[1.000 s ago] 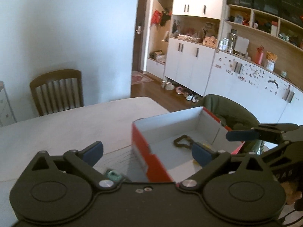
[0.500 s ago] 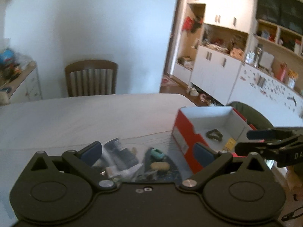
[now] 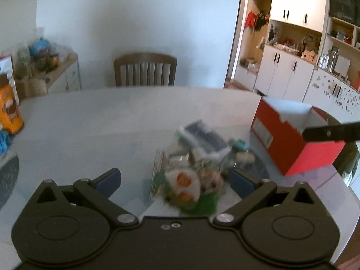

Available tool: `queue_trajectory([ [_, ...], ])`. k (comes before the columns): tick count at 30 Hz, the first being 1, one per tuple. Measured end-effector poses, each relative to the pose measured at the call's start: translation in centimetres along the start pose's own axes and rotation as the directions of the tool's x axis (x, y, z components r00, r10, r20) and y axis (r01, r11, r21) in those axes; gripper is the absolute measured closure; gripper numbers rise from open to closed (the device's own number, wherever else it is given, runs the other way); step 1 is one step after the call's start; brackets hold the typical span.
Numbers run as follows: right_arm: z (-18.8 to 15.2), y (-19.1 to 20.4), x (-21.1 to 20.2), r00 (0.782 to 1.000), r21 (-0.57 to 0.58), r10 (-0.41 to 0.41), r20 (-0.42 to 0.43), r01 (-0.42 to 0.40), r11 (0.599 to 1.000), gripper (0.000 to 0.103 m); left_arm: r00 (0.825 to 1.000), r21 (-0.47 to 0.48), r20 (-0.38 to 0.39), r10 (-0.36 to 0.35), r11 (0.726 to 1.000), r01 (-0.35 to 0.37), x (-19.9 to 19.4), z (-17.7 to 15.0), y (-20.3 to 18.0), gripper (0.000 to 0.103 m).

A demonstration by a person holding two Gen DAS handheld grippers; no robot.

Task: Organize objects
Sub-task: 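Withdraw both grippers from the shoebox back to the table pile, then grasp the clear bubble wrap with the left gripper while the right gripper grasps the dark plastic bag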

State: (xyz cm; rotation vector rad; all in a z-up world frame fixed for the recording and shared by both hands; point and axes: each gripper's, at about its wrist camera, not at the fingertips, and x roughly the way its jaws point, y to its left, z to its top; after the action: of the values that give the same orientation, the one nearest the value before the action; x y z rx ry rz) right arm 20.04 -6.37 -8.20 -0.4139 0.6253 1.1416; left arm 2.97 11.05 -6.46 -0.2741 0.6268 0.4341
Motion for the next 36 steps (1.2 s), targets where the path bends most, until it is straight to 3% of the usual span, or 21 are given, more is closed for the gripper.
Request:
queue_trajectory([
  [6, -0.5, 0.9, 2.2, 0.999, -0.021, -0.031, -0.041, 0.030, 0.999, 0.005, 0.998, 0.002, -0.052, -0.016, 1.000, 0.016, 1.6, -2.0, 1.2, 0.001],
  [13, -0.7, 1.2, 5.7, 0.994, -0.048, -0.058, -0.095, 0.054, 0.997, 0.006, 0.995, 0.076, -0.095, -0.001, 0.997, 0.008, 4.2, -3.6, 1.8, 0.001],
  [25, -0.9, 1.9, 11.5, 0.983, -0.081, -0.103, -0.154, 0.091, 0.993, 0.006, 0.992, 0.115, -0.128, -0.009, 0.993, 0.024, 6.7, -5.2, 2.3, 0.001],
  [32, -1.4, 2.3, 14.2, 0.973, -0.119, -0.122, -0.195, 0.100, 0.988, 0.006, 0.988, 0.124, -0.154, -0.019, 0.992, 0.038, 7.8, -5.5, 2.4, 0.009],
  [36, -1.5, 2.9, 15.0, 0.971, -0.162, -0.122, -0.206, 0.089, 0.983, 0.012, 0.988, 0.131, -0.157, -0.009, 0.991, 0.030, 8.2, -5.7, 2.6, 0.019],
])
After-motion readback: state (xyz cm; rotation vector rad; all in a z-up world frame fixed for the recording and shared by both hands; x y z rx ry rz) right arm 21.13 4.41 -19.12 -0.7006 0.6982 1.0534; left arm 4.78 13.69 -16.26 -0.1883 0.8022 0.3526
